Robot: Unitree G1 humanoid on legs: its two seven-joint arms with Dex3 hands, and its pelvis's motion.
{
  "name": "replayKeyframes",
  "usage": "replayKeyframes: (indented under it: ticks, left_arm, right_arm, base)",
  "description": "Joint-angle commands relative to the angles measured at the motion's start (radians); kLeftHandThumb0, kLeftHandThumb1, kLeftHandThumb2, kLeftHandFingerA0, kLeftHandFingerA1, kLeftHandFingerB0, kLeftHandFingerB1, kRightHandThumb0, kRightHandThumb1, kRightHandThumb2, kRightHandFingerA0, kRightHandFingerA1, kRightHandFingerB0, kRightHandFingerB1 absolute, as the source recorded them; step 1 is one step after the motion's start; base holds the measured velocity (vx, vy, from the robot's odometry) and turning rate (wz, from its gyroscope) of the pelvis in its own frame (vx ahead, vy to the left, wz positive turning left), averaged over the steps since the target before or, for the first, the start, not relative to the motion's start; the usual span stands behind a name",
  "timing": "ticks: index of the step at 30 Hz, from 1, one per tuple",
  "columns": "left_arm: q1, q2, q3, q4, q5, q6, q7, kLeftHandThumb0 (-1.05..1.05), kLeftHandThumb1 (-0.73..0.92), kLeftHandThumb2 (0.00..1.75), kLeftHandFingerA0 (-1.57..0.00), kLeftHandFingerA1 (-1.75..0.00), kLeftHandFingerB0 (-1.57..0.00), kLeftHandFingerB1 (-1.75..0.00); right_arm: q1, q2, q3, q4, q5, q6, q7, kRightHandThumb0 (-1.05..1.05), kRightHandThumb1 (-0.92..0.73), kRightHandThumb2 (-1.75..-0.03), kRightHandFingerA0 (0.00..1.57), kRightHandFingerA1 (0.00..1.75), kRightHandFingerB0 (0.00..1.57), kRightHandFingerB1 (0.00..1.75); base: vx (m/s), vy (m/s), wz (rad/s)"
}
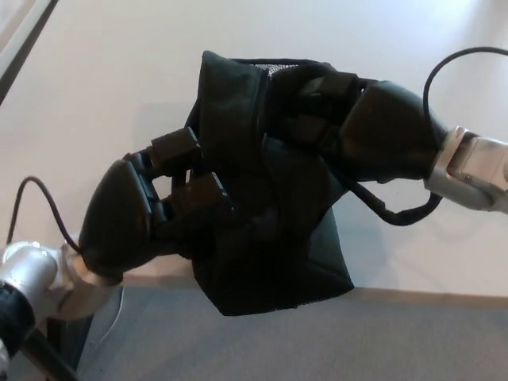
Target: A lunch bag is kept on the middle of the desk and the robot uses both its hands to grab the opening of the bag from the left and right and moves its hands away from each other to spread the bag open
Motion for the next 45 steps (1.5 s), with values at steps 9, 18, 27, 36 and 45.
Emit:
replayKeyframes:
  ticks: [9,18,27,36,45]
  left_arm:
    - [0.291,0.018,0.2,0.245,-0.217,-0.204,0.009,-0.11,0.47,1.21,-1.01,-1.32,-0.99,-1.13]
    - [0.364,0.02,0.371,0.328,-0.373,-0.309,-0.169,-0.06,0.44,1.2,-1.04,-1.28,-1.01,-1.06]
    - [0.388,-0.004,0.461,0.288,-0.416,-0.349,-0.322,-0.03,0.43,1.2,-1.04,-1.23,-1.02,-1.06]
    - [0.393,-0.031,0.528,0.243,-0.442,-0.421,-0.434,0.02,0.49,1.15,-1.03,-1.18,-1.02,-1.01]
    - [0.344,-0.012,0.6,-0.007,-0.283,-0.266,-0.371,0.03,0.63,0.76,-0.73,-0.52,-0.48,-0.4]
  right_arm:
    - [0.534,-0.125,-0.347,-0.086,0.292,-0.145,-0.151,-0.34,-0.46,-0.65,0.61,0.49,0.48,0.45]
    - [0.688,-0.091,-0.42,-0.15,0.298,-0.169,-0.166,-0.26,-0.53,-0.56,0.64,0.41,0.56,0.39]
    - [0.711,-0.056,-0.456,-0.16,0.313,-0.173,-0.127,-0.37,-0.45,-0.7,0.75,0.59,0.5,0.48]
    - [0.697,-0.063,-0.479,-0.183,0.312,-0.187,-0.114,-0.38,-0.46,-0.72,0.73,0.6,0.48,0.49]
    - [0.57,-0.067,-0.5,-0.288,0.287,-0.182,-0.093,-0.44,-0.45,-0.7,0.58,0.51,0.3,0.41]
  base:
    - [0.0,0.0,0.0]
    - [0.0,0.0,0.0]
    - [0.0,0.0,0.0]
    - [0.0,0.0,0.0]
    - [0.0,0.0,0.0]
